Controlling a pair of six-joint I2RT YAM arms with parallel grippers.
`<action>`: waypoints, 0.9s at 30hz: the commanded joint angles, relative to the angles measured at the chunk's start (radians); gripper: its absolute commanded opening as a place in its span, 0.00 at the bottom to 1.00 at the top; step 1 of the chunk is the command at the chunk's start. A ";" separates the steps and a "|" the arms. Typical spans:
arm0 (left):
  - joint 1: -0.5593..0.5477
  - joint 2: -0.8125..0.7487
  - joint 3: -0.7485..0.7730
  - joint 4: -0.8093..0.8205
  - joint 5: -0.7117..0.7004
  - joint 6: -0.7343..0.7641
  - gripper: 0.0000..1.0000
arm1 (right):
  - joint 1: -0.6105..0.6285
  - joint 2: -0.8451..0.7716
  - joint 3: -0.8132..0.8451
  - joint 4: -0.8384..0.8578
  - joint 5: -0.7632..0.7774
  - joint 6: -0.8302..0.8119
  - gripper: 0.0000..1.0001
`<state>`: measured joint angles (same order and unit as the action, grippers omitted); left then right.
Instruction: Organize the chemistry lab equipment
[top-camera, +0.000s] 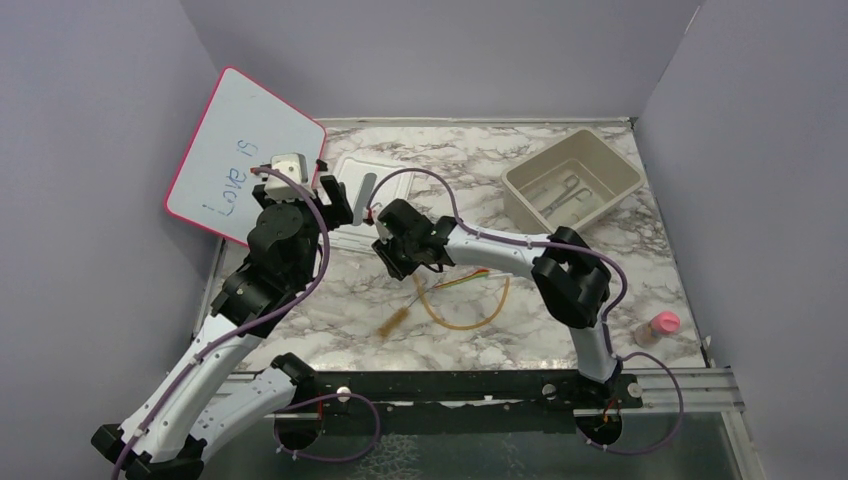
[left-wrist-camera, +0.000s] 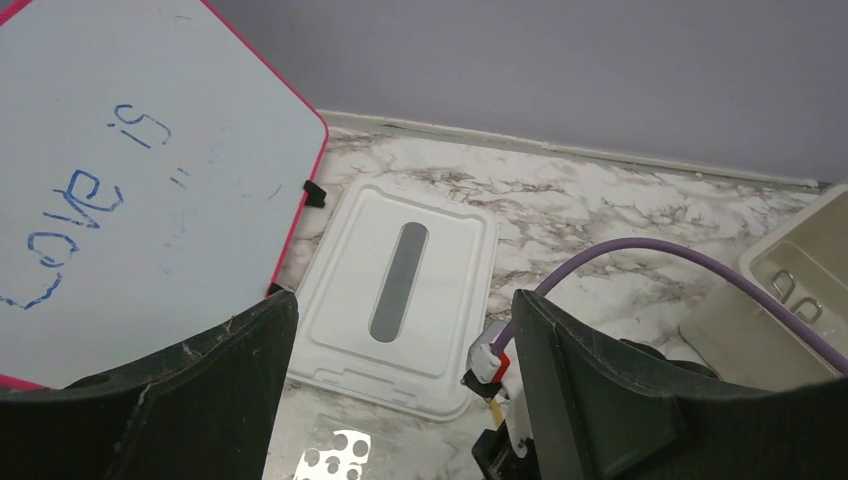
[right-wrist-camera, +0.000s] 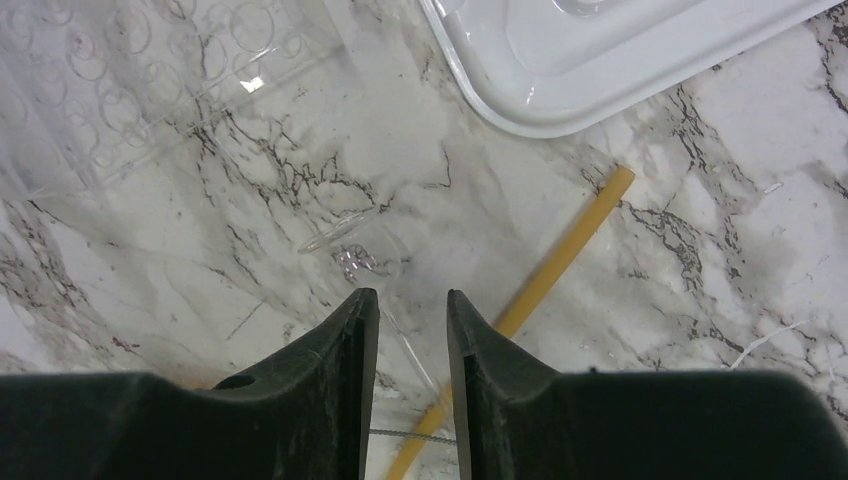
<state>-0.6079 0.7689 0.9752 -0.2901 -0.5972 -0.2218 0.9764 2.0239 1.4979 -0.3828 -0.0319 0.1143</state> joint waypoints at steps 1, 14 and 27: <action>0.005 -0.010 0.025 -0.020 -0.044 0.025 0.81 | 0.015 0.057 0.059 -0.072 -0.012 -0.069 0.36; 0.005 0.002 0.013 -0.021 -0.019 0.013 0.81 | 0.023 0.074 0.065 -0.146 -0.018 -0.105 0.39; 0.005 -0.004 0.005 -0.024 -0.013 0.012 0.81 | 0.023 -0.005 0.026 -0.120 -0.039 -0.105 0.42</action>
<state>-0.6079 0.7731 0.9752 -0.3168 -0.6106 -0.2157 0.9939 2.0682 1.5433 -0.4797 -0.0509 0.0307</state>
